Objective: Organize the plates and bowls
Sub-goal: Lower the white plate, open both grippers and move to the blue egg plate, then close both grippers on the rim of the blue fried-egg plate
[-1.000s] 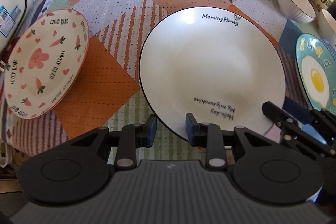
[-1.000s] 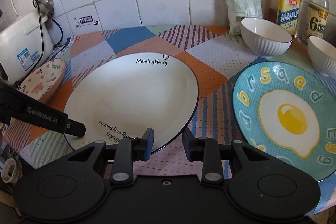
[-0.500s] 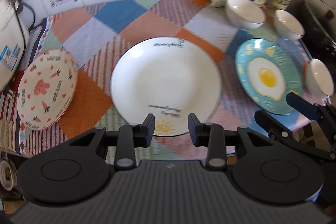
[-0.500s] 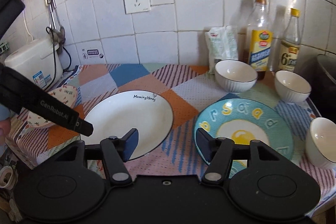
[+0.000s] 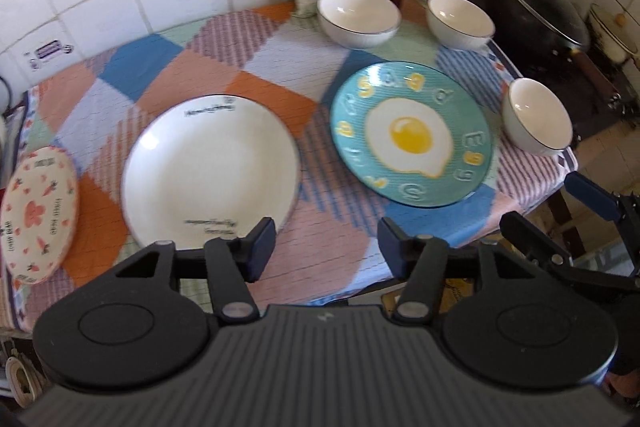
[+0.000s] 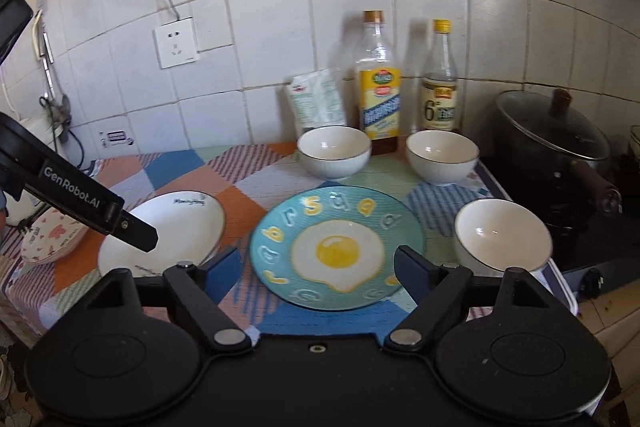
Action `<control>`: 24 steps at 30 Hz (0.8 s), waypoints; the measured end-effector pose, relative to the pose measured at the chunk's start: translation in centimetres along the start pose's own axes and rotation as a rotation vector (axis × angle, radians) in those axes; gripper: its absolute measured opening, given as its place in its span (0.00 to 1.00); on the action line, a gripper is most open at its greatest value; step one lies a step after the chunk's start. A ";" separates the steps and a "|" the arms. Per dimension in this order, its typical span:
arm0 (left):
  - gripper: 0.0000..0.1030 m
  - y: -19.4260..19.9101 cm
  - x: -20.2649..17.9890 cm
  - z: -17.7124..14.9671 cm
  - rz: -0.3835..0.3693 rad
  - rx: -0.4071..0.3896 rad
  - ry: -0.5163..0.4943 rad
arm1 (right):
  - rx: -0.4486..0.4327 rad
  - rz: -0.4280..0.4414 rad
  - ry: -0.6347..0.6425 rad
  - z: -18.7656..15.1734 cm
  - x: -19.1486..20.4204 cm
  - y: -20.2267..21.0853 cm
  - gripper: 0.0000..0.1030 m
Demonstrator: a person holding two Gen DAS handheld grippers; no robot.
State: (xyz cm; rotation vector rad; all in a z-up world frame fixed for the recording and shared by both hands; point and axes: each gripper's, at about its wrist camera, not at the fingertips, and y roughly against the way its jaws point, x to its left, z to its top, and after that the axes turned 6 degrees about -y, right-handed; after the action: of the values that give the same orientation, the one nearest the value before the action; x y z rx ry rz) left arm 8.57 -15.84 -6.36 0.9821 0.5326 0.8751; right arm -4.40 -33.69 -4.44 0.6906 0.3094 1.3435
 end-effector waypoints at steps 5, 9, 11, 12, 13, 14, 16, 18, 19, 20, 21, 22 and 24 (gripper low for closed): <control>0.73 -3.6 -1.2 0.2 -0.007 -0.044 0.059 | -0.037 -0.011 -0.091 -0.8 -2.6 -0.4 0.84; 0.73 -6.5 -2.3 0.7 0.039 -0.041 0.048 | -0.050 -0.016 -0.140 -1.4 -3.9 -1.8 0.84; 0.73 -7.9 -2.7 1.1 0.025 -0.020 0.049 | -0.081 -0.023 -0.121 -1.8 -4.3 -2.3 0.84; 0.73 -8.5 -2.8 1.2 0.012 -0.015 0.054 | -0.101 -0.028 -0.108 -2.1 -4.4 -2.6 0.85; 0.73 -9.1 -3.0 1.3 0.005 -0.008 0.059 | -0.129 -0.027 -0.101 -2.5 -4.6 -2.9 0.88; 0.73 -9.6 -3.2 1.4 0.002 -0.002 0.062 | -0.165 -0.010 -0.096 -2.9 -4.9 -3.1 0.92; 0.73 -10.6 -3.5 1.6 -0.003 0.013 0.061 | -0.186 0.002 -0.086 -3.3 -5.4 -3.9 0.98; 0.73 -11.5 -3.9 1.7 -0.001 0.027 0.058 | -0.198 -0.016 -0.079 -3.5 -5.6 -4.6 0.98; 0.73 -11.8 -4.0 1.8 0.004 0.033 0.057 | -0.191 -0.023 -0.081 -3.6 -5.8 -5.1 0.98; 0.73 -12.2 -4.0 1.9 0.005 0.036 0.054 | -0.177 -0.025 -0.090 -3.7 -6.0 -5.6 0.98; 0.73 -12.5 -4.0 2.0 0.006 0.039 0.053 | -0.161 -0.026 -0.103 -3.8 -6.3 -6.1 0.98; 0.73 -12.8 -4.0 2.1 0.009 0.046 0.053 | -0.146 -0.031 -0.118 -3.9 -6.6 -6.6 0.97; 0.72 -13.4 -4.0 2.3 0.014 0.057 0.048 | -0.113 -0.031 -0.159 -4.1 -7.3 -7.6 0.97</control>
State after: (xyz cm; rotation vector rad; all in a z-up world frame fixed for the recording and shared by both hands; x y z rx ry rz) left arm 13.24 -23.91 -17.02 1.0198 0.5950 0.9025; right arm -2.44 -40.02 -13.56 0.6904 0.1157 1.2587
